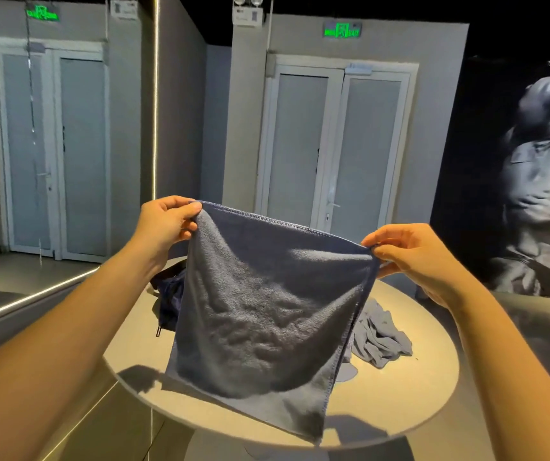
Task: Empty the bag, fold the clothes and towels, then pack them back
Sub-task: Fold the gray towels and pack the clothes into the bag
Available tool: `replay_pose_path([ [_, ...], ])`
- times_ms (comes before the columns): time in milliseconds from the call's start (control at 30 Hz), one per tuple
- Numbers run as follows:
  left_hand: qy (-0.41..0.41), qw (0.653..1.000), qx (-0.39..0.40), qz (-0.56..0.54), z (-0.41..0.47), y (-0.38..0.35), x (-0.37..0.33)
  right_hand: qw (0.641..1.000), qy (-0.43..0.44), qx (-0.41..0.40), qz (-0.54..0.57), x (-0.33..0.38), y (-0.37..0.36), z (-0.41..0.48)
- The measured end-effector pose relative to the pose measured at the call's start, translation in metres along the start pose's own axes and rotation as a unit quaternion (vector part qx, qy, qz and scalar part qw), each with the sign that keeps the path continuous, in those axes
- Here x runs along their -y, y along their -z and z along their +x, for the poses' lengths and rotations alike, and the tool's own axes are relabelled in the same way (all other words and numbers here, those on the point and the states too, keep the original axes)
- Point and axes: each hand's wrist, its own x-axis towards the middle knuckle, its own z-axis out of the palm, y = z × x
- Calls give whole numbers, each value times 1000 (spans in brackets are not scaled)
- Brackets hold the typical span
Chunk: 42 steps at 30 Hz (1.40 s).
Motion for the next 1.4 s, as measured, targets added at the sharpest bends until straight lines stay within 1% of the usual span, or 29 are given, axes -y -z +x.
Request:
replay_pose_path([
  [300, 5, 1000, 6, 8, 4, 9, -9, 999, -10, 46, -5, 18, 0, -10],
  [533, 22, 1000, 18, 14, 1, 13, -16, 992, -15, 10, 124, 24, 11, -11],
  [633, 33, 999, 31, 10, -2, 13, -20, 989, -28, 7, 146, 26, 15, -9],
  [733, 62, 996, 62, -5, -6, 18, -27, 993, -41, -20, 109, 27, 19, -7],
  [833, 116, 988, 97, -33, -10, 26, -32, 997, -42, -44, 45, 28, 23, -7],
  [900, 146, 982, 110, -53, -12, 29, -33, 998, -33, -54, 28, 30, 25, -9],
  [1000, 167, 972, 141, -82, -15, 34, -33, 997, -17, -63, 33, 33, 29, -14],
  [1067, 174, 968, 164, -81, -18, 35, -31, 997, -9, -56, 51, 32, 33, -16],
  [1133, 174, 970, 160, -46, -18, 33, -24, 997, -10, -39, 72, 27, 34, -16],
  [1200, 175, 975, 138, -11, -15, 28, -15, 996, -28, -32, 79, 17, 30, -11],
  [1233, 173, 976, 130, 6, -11, 25, -8, 996, -41, -32, 68, 7, 26, -6],
  [1300, 157, 979, 111, 60, -6, 14, 9, 997, -70, -22, -5, -15, 14, 6],
  [1367, 124, 980, 98, 123, -5, -1, 37, 987, -100, 6, -125, -44, -3, 20],
  [1400, 102, 979, 90, 154, -5, -9, 53, 975, -113, 22, -191, -58, -13, 26],
])
